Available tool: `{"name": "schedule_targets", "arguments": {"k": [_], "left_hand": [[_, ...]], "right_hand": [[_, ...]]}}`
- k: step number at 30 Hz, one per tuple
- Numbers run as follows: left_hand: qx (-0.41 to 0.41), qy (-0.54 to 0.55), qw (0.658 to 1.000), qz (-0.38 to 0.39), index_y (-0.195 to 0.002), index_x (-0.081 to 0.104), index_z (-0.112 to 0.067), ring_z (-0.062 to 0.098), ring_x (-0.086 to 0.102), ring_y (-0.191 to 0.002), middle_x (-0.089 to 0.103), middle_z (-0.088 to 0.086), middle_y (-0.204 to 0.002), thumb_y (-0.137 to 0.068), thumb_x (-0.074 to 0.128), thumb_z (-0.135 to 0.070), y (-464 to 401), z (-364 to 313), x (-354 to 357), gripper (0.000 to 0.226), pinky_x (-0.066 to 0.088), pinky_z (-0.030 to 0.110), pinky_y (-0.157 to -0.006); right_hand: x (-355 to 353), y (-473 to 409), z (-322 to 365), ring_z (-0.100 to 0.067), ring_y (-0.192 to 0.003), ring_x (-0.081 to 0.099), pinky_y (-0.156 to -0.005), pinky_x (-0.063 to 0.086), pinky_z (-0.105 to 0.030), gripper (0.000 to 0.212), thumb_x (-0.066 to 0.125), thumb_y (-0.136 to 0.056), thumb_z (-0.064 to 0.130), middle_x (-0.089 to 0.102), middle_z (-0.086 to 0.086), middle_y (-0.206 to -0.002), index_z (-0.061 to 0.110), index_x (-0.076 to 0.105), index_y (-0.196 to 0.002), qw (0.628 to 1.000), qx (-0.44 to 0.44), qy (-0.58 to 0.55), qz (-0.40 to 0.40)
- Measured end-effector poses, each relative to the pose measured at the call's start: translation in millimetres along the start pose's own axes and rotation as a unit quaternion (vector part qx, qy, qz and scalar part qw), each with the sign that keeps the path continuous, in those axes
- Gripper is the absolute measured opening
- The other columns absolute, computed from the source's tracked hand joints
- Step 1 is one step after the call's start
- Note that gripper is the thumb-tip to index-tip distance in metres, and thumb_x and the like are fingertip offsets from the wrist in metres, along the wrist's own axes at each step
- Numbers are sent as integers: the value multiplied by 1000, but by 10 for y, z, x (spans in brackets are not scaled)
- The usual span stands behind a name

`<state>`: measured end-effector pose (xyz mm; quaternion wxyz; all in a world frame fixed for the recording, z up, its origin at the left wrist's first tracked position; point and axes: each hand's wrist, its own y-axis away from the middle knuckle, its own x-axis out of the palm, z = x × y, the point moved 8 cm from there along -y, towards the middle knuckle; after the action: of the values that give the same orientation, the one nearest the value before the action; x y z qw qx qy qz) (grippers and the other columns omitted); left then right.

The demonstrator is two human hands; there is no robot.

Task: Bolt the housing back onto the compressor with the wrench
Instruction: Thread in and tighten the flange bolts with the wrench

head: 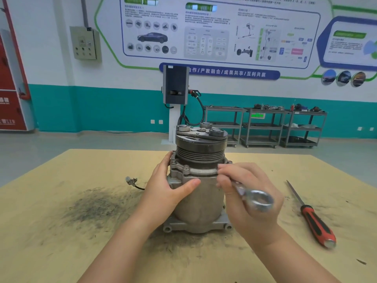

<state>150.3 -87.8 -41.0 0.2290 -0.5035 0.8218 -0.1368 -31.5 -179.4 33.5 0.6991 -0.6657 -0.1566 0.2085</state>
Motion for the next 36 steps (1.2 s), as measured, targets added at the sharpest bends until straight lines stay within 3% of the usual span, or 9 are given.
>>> {"name": "schedule_targets", "arguments": {"k": [4, 8, 11, 13, 17, 21, 28, 31, 36], "left_hand": [[4, -6, 1000, -8, -131, 42, -63, -10, 53, -119, 54, -33, -128, -49, 74, -85, -54, 13, -6, 91, 48, 27, -101], [0, -1, 1000, -6, -142, 42, -46, 3, 52, -128, 55, -15, -138, -58, 75, -64, -52, 35, 14, 93, 44, 40, -109], [-12, -18, 1000, -17, -123, 41, -66, -10, 52, -119, 55, -28, -131, -56, 73, -68, 2, 16, -20, 75, 46, 31, -105], [-16, -28, 999, -17, -119, 40, -68, -16, 49, -117, 53, -33, -128, -57, 72, -69, 13, -12, -22, 70, 43, 23, -101], [-10, -44, 999, -12, -143, 40, -45, -12, 45, -124, 49, -29, -136, -69, 75, -59, 27, -76, -28, 83, 39, 26, -106], [-10, -57, 998, -10, -147, 40, -40, -11, 44, -125, 49, -25, -137, -62, 71, -67, 42, -108, -45, 94, 38, 28, -108], [-27, -71, 997, -4, -146, 40, -39, 2, 52, -126, 54, -21, -138, -49, 74, -71, 37, -137, -23, 107, 44, 40, -110], [-31, -75, 997, -3, -147, 39, -39, 4, 52, -126, 54, -20, -139, -47, 74, -72, 43, -141, -22, 112, 45, 41, -109], [-33, -70, 997, -6, -147, 39, -40, 3, 53, -125, 55, -21, -137, -48, 76, -71, 47, -147, -23, 110, 45, 40, -109]], "right_hand": [[206, 10, 91, -6, -76, 59, -69, 50, -14, 32, 52, -99, 21, 62, -4, -83, 1, 75, -92, 1000, -11, -17, 1], [199, 29, 75, -10, -80, 63, -70, 53, -21, 22, 55, -98, 15, 67, -4, -88, 4, 73, -100, 1000, -9, -19, -7], [-37, -37, -42, -8, -76, 65, -71, 52, -21, 21, 52, -95, 12, 66, 5, -89, 23, 59, -112, 995, 44, -52, -76], [-208, -92, -192, -11, -64, 63, -63, 50, -23, 18, 43, -100, 18, 63, 5, -82, 33, 47, -109, 975, 118, -121, -143], [-372, -40, -567, -15, -54, 57, -59, 48, -25, 11, 34, -102, 16, 65, 3, -72, 21, 43, -98, 905, 282, -237, -216], [-238, 139, -876, -15, -47, 52, -52, 46, -22, 19, 31, -104, 5, 64, 0, -62, 14, 44, -94, 813, 425, -329, -222], [-19, 167, -1111, -17, -44, 47, -46, 42, -22, 21, 32, -100, 1, 59, -5, -61, 10, 49, -92, 709, 513, -457, -160], [41, 157, -1160, -17, -45, 47, -48, 41, -23, 21, 33, -99, 2, 58, -6, -62, 10, 50, -91, 692, 525, -477, -137], [22, 150, -1201, -17, -44, 46, -47, 41, -22, 22, 32, -100, 1, 58, -5, -61, 10, 48, -90, 709, 517, -457, -150]]}}
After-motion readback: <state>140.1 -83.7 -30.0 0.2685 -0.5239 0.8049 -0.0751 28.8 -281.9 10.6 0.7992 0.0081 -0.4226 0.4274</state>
